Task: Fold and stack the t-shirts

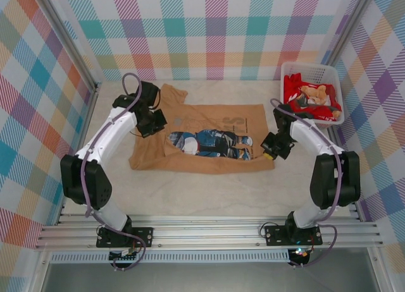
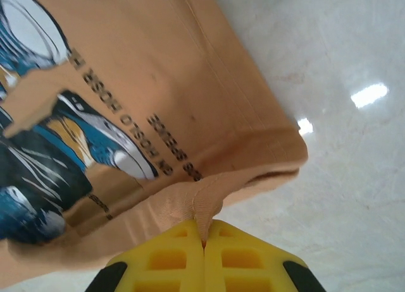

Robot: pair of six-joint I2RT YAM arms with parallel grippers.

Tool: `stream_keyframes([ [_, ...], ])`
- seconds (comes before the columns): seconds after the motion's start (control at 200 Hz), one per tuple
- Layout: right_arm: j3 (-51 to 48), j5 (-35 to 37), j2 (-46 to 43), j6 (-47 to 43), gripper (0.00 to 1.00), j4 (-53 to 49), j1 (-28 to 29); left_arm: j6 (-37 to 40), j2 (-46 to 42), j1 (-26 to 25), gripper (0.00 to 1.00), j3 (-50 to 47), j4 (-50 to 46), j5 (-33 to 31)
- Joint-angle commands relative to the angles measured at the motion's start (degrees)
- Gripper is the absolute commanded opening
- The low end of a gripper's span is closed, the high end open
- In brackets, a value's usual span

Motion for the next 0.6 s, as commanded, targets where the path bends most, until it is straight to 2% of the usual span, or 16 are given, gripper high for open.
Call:
stream_keyframes([
  [0.0,3.3,0.8,2.6,-0.8,0.00,0.0,-0.9,3.1,2.0,1.8,0.00,3.2,0.3,-1.0],
  [0.195,6.9,1.5,7.0,-0.9,0.00,0.4,-1.4,4.2,5.3,2.5,0.00,6.9,-0.1,-2.1],
  [0.595,10.9,2.1,11.8,-0.7,0.00,0.8,-1.5,5.0,6.8,4.6,0.00,7.0,0.6,-2.9],
])
